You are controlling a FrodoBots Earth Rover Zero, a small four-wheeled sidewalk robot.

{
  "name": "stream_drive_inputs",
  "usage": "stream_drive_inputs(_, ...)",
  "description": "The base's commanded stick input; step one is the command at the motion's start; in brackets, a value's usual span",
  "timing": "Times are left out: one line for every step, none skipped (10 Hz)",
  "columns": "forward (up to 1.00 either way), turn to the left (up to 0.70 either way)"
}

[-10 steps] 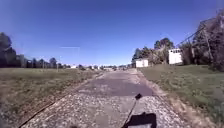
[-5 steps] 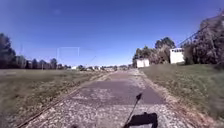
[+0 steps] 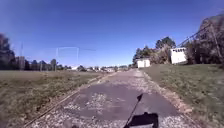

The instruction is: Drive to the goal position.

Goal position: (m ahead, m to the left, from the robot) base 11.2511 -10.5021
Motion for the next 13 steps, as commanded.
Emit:
stream_drive_inputs(0.70, 0.00)
stream_drive_inputs(0.70, 0.00)
stream_drive_inputs(0.70, 0.00)
stream_drive_inputs(0.70, 0.00)
stream_drive_inputs(0.70, 0.00)
stream_drive_inputs(0.70, -0.03)
stream_drive_inputs(0.70, -0.26)
stream_drive_inputs(0.70, -0.34)
stream_drive_inputs(0.70, -0.35)
stream_drive_inputs(0.70, -0.35)
stream_drive_inputs(0.70, -0.35)
stream_drive_inputs(0.70, -0.35)
stream_drive_inputs(0.70, -0.35)
